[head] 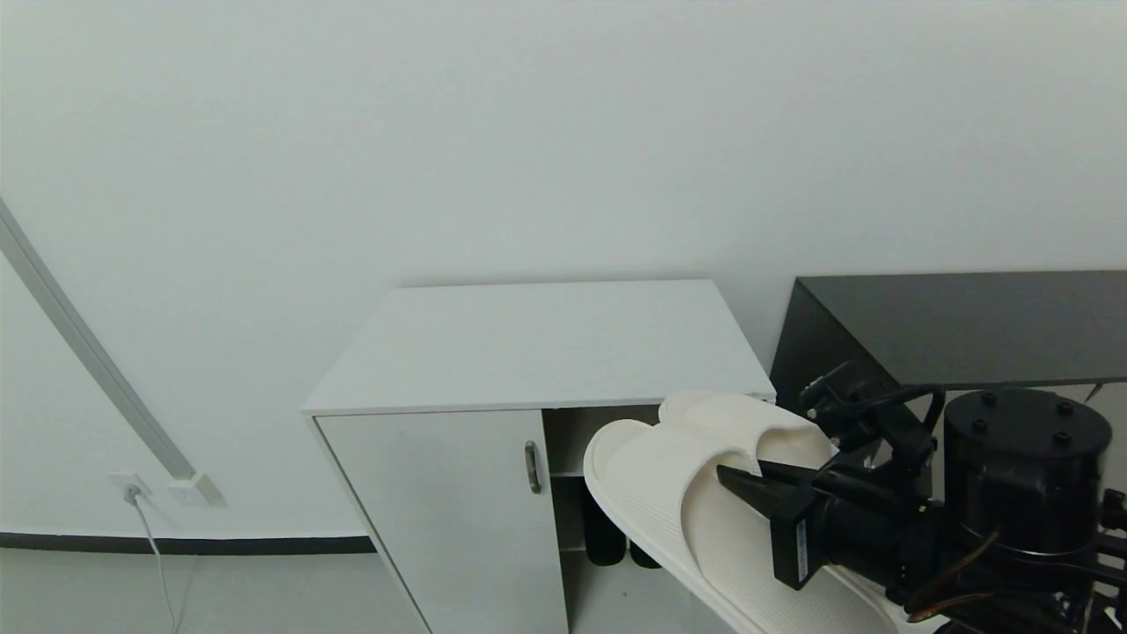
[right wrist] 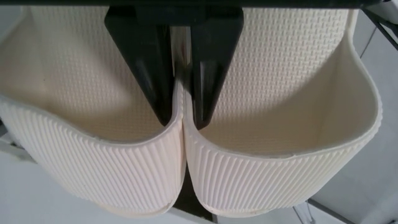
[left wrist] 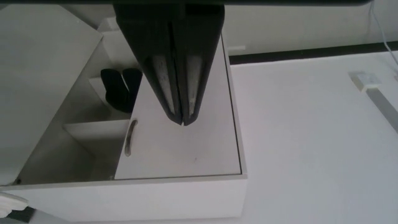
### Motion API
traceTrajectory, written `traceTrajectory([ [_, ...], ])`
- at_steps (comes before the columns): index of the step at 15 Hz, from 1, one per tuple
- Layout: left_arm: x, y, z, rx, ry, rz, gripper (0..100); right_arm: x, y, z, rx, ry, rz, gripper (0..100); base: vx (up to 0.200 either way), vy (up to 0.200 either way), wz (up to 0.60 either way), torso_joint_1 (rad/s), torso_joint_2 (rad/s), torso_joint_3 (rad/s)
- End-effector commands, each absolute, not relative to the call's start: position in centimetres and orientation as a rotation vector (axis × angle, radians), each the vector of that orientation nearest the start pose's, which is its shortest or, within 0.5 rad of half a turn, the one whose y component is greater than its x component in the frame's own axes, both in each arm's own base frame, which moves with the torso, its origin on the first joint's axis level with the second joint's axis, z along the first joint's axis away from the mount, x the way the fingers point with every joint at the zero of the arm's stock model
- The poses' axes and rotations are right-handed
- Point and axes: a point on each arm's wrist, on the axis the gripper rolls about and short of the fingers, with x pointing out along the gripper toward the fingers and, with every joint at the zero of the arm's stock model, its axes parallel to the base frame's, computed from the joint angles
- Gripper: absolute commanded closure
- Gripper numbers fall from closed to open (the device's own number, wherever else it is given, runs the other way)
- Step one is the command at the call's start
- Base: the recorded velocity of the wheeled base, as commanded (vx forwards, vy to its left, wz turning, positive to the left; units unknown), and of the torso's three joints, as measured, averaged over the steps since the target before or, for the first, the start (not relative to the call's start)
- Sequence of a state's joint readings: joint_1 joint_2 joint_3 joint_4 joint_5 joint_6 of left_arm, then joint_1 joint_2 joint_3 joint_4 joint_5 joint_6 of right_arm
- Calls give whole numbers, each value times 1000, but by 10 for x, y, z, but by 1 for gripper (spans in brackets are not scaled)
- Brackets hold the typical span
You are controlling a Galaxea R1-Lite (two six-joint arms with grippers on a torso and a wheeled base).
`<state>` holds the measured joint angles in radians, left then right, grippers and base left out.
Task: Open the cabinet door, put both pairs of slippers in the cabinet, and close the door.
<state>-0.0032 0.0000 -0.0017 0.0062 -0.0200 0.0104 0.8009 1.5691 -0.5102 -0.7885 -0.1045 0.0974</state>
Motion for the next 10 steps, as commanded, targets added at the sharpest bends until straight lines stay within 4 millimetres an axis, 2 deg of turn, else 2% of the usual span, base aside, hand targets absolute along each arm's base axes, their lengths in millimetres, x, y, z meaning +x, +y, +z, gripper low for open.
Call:
traceTrajectory([
  [1,-23,0,75,9,4,-23,100,175,178,157,-28,283,680,100,0,0,0,-173,388,207],
  [10,-23,0,75,9,4,-23,100,177,180,154,-27,278,682,100,0,0,0,-216,527,311],
])
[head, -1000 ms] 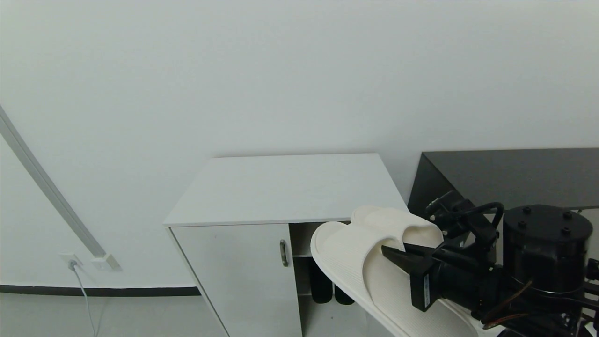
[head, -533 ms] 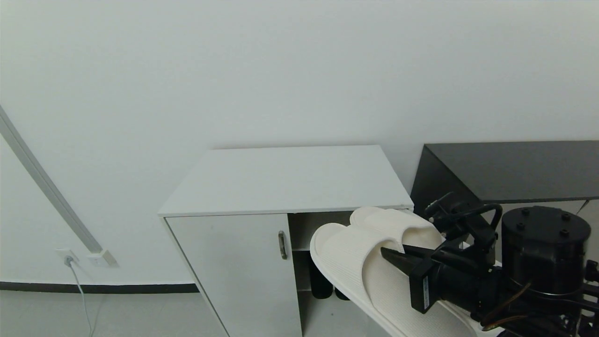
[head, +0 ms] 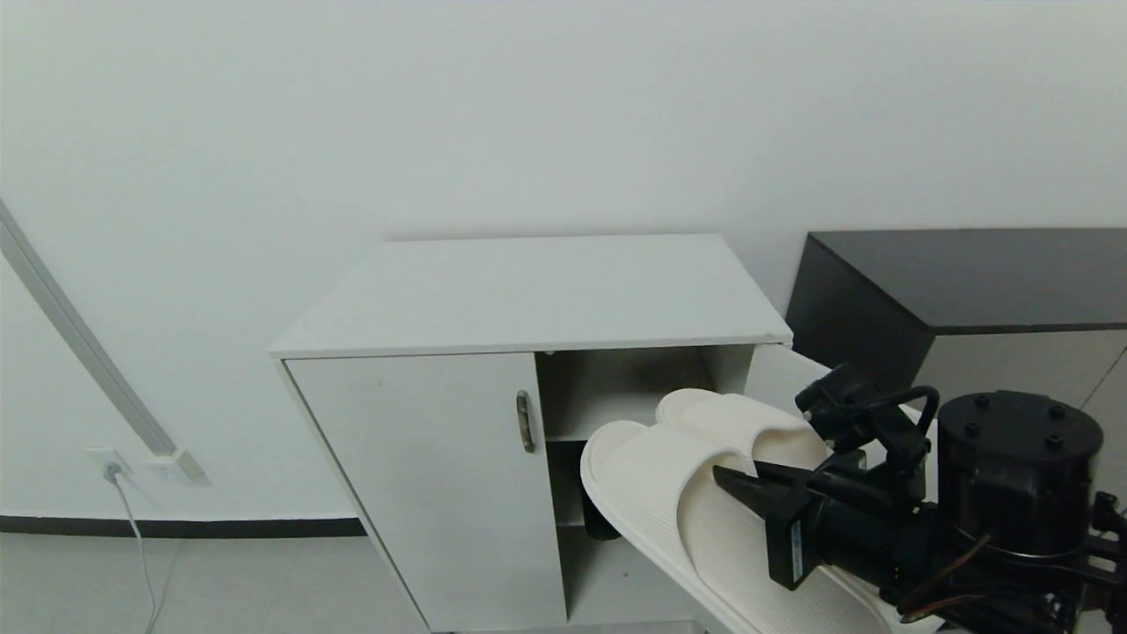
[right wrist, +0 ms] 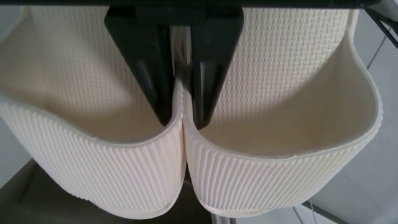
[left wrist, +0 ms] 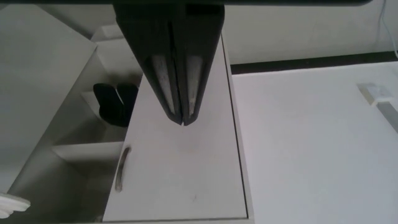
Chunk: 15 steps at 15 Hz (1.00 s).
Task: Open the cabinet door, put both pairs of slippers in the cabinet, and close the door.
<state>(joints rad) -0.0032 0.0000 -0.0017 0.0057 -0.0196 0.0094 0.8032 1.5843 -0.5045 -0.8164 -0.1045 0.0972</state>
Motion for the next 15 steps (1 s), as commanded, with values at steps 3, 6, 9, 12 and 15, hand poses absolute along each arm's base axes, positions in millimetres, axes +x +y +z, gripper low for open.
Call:
traceTrajectory([
  [3,-23,0,75,9,5,-21,100,176,180,153,-28,279,684,100,0,0,0,-198,514,321],
  [6,-23,0,75,9,5,-21,100,175,179,153,-27,277,685,100,0,0,0,-181,504,320],
  [9,-23,0,75,8,5,-21,100,174,179,152,-25,262,689,100,0,0,0,-160,496,328],
  [12,-23,0,75,9,5,-21,100,174,179,151,-26,264,688,100,0,0,0,-129,478,339],
  [15,-23,0,75,8,5,-21,100,172,179,150,-29,268,693,100,0,0,0,-105,461,349],
])
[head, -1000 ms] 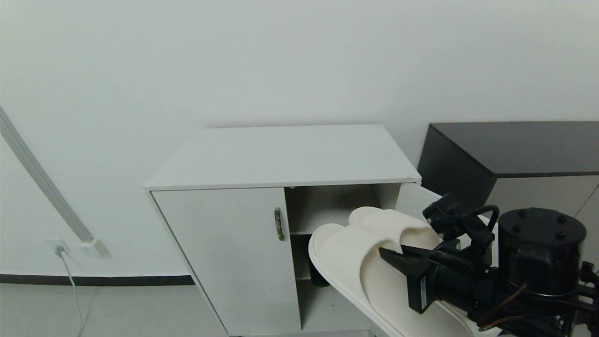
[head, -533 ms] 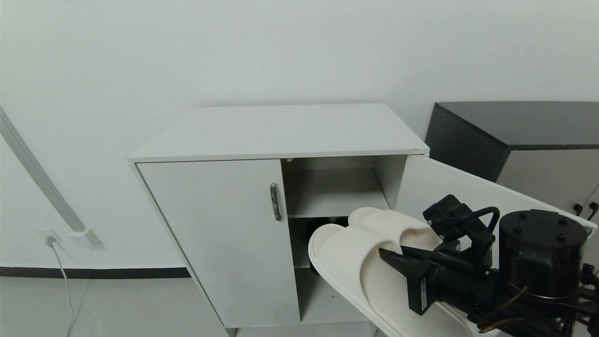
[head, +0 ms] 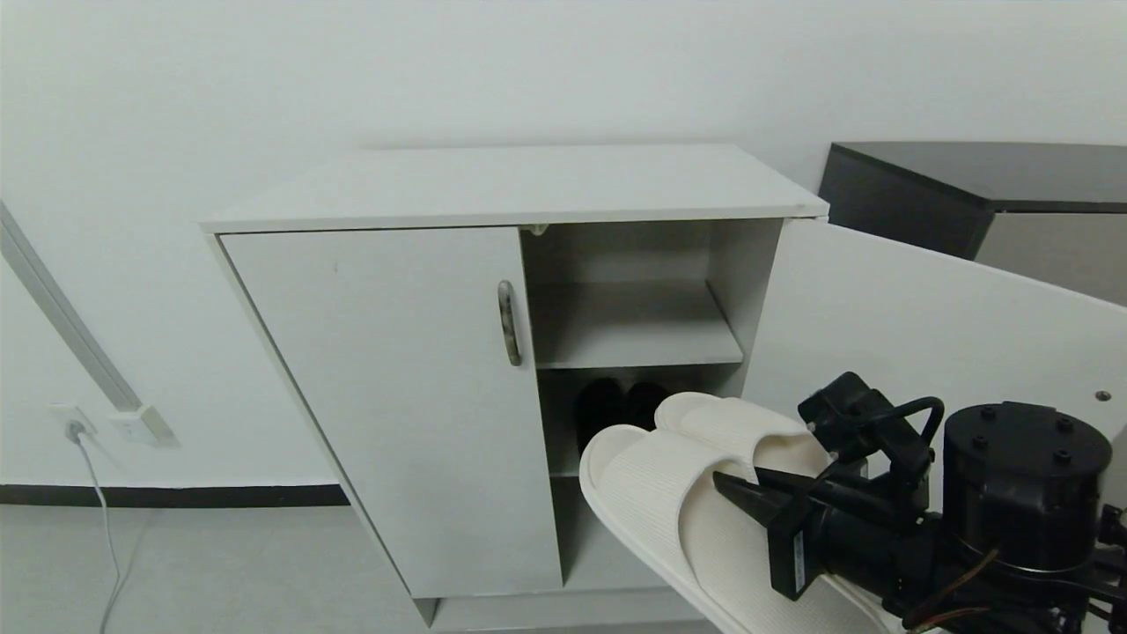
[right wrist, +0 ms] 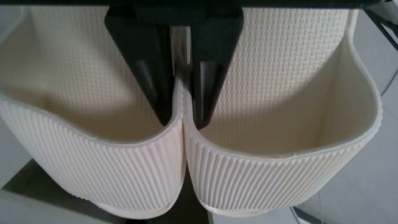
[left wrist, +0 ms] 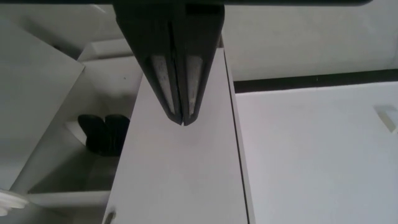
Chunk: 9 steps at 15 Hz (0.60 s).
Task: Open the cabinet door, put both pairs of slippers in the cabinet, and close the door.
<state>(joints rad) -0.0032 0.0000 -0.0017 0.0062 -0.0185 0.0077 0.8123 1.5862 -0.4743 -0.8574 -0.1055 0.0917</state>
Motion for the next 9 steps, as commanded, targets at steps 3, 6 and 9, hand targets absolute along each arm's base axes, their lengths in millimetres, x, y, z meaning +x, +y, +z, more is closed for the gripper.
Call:
traceTrajectory([
  [3,-23,0,75,8,5,-21,100,171,180,149,-33,273,698,100,0,0,0,-59,445,375],
  [6,-23,0,75,8,5,-21,100,171,180,149,-32,272,700,100,0,0,0,-28,437,403],
  [9,-23,0,75,8,5,-21,100,169,181,149,-35,273,708,100,0,0,0,-1,97,95],
])
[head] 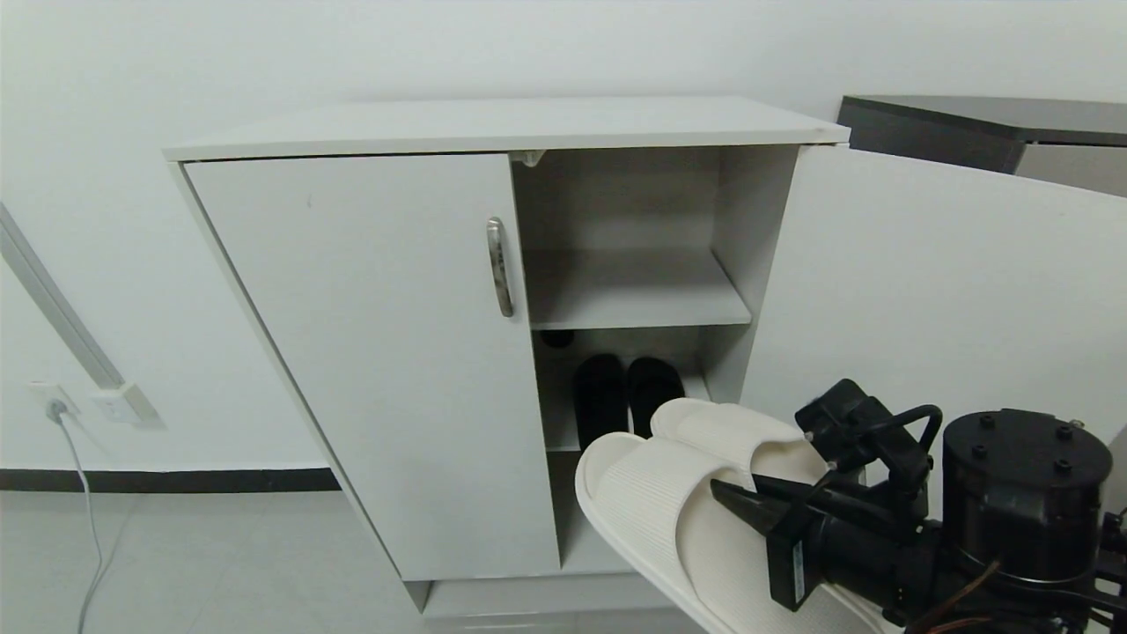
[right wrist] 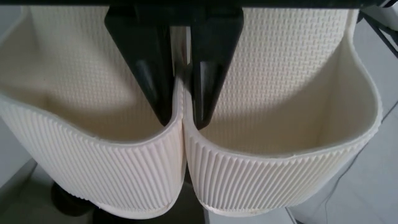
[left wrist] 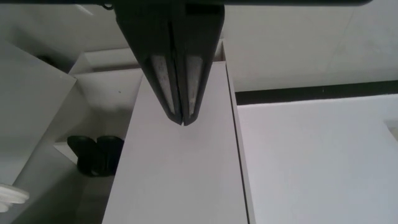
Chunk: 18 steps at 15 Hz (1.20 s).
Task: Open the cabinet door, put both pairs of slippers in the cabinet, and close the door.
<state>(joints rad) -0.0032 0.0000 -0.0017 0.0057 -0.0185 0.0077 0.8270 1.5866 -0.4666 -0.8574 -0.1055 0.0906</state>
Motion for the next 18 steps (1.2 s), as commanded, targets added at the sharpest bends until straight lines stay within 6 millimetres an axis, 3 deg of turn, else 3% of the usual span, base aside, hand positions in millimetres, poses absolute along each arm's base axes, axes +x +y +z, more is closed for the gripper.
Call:
traceTrajectory([
  [1,-23,0,75,8,5,-21,100,169,181,148,-35,275,707,100,0,0,0,0,0,0],
  [11,-23,0,75,8,5,-21,100,170,188,137,-109,254,702,100,0,0,0,0,49,36],
  [14,-23,0,75,8,5,-21,100,172,221,123,-145,257,524,100,0,0,0,0,0,0],
  [16,-23,0,75,9,6,-22,100,176,250,123,-132,232,523,100,0,0,0,0,0,0],
  [18,-23,0,75,9,4,-23,100,191,280,133,-76,198,403,100,0,0,0,0,0,0],
])
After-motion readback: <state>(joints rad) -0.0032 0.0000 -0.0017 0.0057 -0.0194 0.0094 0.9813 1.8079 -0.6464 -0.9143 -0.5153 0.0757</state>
